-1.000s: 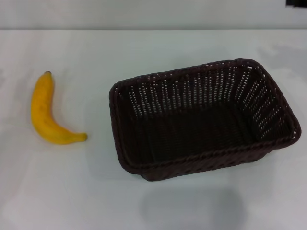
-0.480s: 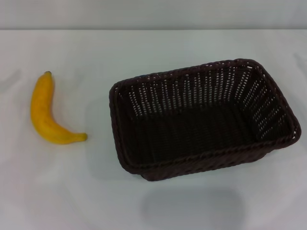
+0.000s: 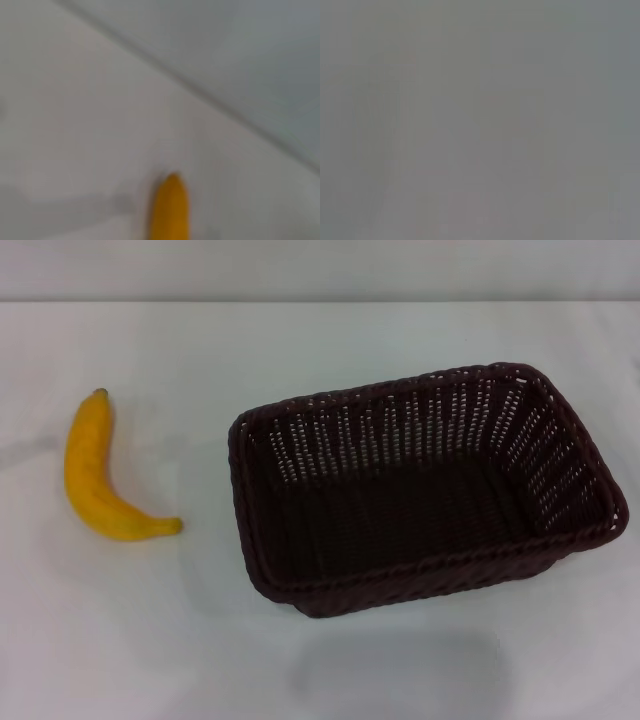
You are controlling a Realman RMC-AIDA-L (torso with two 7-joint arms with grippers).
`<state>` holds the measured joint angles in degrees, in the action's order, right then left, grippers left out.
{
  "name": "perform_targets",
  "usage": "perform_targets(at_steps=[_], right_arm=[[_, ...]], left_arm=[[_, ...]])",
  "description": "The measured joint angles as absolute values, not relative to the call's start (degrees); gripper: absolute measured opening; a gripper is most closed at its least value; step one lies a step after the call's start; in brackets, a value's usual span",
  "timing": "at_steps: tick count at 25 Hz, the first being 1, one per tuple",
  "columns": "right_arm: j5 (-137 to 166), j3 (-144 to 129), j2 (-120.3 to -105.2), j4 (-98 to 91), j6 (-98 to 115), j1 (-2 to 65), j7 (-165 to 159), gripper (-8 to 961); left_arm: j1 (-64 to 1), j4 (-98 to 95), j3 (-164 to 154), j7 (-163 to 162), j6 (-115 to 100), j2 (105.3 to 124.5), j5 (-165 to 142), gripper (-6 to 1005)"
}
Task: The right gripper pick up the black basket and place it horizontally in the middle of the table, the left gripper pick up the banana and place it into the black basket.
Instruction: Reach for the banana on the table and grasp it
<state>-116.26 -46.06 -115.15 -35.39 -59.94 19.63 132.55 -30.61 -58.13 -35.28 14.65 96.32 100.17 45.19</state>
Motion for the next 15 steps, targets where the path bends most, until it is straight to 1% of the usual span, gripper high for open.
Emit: perform_targets(at_steps=[2,9,15], right_arm=[[-117.8,-45.9,-115.07,-35.6,-60.1,19.0,133.3,489],[-119.6,-42.2,-114.93,-35.1,-61.2,17.7,136.9,491],[-119.6,-42.1,-114.92,-33.5,-60.8,17.6,141.3,493]], left_arm=[[-32.8,-58.2,-35.4,12.9,98.1,100.01,39.2,860],[-41.5,-53.0,-35.4,11.5,98.7,100.59,23.5,860],[-47.2,-45.9,-35.4,10.9,95.1,102.82,17.4,860]])
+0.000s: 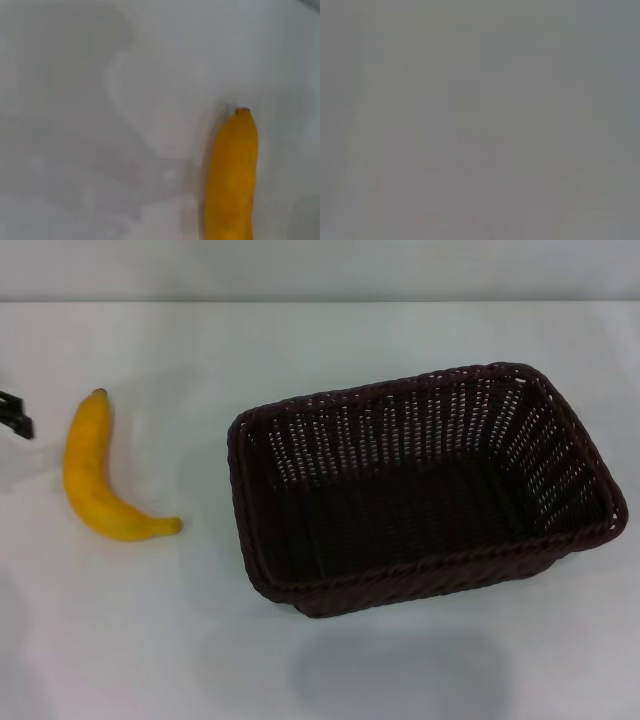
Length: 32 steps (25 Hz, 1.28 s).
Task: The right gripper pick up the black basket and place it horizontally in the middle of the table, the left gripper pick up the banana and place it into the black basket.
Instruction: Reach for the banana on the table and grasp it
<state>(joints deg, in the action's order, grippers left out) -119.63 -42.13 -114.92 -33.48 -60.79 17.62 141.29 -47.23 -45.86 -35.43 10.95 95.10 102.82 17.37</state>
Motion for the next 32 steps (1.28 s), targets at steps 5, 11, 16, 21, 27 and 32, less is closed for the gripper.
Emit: perform_targets(at_steps=[5,11,16,21,27,32], right_arm=[[-119.7,-41.7,-114.99,-32.7,-60.6,17.8,144.0,494],[-119.9,-41.6,-115.00,-31.9,-60.5,17.5,144.7,496],[-119.9,-41.6,-114.96,-30.8,-60.4,17.4,145.9,498],[-119.8,-41.6,-114.95,-29.6,-60.2,17.5,147.3,499],[-119.8,-41.6,-114.96,-28.7,-60.1,17.8,148.1,501],[-119.8,-41.6,-114.96,-28.3,-59.4,17.9,148.1,503]], left_arm=[[-50.9,-41.1,-35.5,8.9,93.6,104.49,10.6,860],[-51.8,-40.1,-37.8,7.1,89.9,106.77,8.3,860],[-51.9,-39.5,-38.3,6.5,85.0,108.26,8.7,860],[-52.1,-37.5,-38.3,6.4,81.4,108.85,8.9,860],[-52.6,-33.1,-38.4,6.4,76.8,109.30,9.5,860],[-52.6,-32.3,-38.4,6.3,75.5,109.78,9.5,860]])
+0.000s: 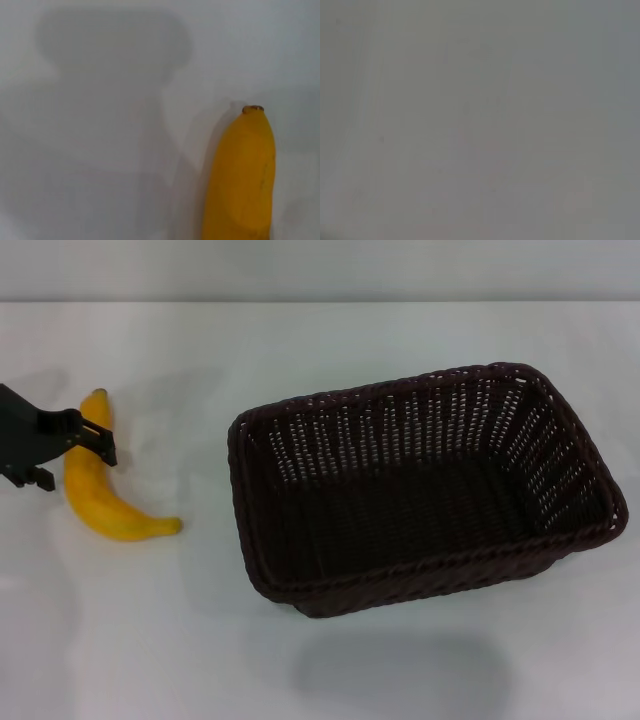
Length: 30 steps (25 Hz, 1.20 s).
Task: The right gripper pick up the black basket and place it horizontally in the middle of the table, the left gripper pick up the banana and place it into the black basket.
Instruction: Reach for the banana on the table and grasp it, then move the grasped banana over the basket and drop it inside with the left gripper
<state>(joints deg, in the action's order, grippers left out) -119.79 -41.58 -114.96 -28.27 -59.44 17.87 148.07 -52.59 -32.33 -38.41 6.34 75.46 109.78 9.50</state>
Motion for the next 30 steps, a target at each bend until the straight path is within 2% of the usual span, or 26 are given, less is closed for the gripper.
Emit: perform_targets(at_steps=[10,16,19,25,30], right_arm=[[-119.6,-41.6,-115.02,-27.1,-58.6,18.6,149.1,506],[-119.7,-41.6,-115.04,-26.9,-58.6,18.7,149.2,508],[-119.8,-41.6,-115.05,-27.0,-58.9,18.6,149.2,509],[-119.8,-41.6,-115.05,-27.1,-59.0,18.6,149.1,511],[-119.8,-41.6,-115.05,-27.2,-59.0,18.7,149.0,512]], left_arm=[[-53.4,-29.7,-38.5,6.4,75.3,109.58,8.5,860],[-54.2,-30.2,-38.6,8.5,77.2,109.52,8.1,682],[-54.7,-33.2,-38.6,9.7,79.3,109.43,8.8,511],[-55.1,-46.6,-38.6,13.9,88.8,109.97,17.1,513],[-56.6,-53.1,-40.9,22.2,98.9,110.03,35.6,512]])
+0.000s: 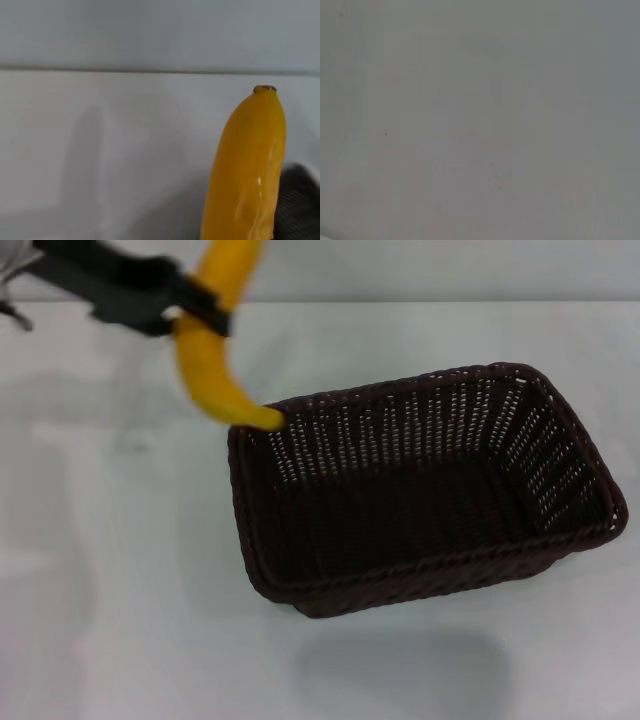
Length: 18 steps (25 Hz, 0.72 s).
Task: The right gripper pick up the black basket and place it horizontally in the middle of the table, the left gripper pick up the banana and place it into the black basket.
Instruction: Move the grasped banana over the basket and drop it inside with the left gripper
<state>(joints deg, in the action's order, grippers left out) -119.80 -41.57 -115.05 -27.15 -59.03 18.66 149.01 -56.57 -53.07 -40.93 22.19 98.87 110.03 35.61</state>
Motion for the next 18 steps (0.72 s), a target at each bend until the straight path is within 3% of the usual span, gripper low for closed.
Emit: perform_targets(at_steps=[5,11,13,18], right_arm=[[-119.8,-41.6,-115.10,-27.0,-59.6,18.7,148.7,514],[-119.9,-41.9,-115.16,-26.8,-60.5,18.5,148.3,516],[-119.9,-42.0,-115.19,-26.6,-61.1,18.3,148.2,516],[-120.7,-41.6,-115.22,-24.9,-62.7,18.0,148.2,518]], left_arm=[[-57.4,-52.3,-49.4,28.2,100.1,110.41,44.1,512],[-61.3,-47.7,-56.9,35.3,98.5,114.03,44.3,517],[-61.4,-48.2,-58.5,37.1,94.7,115.80,43.7,530],[-59.8,-49.1,-58.7,43.5,88.0,117.92,45.4,562]])
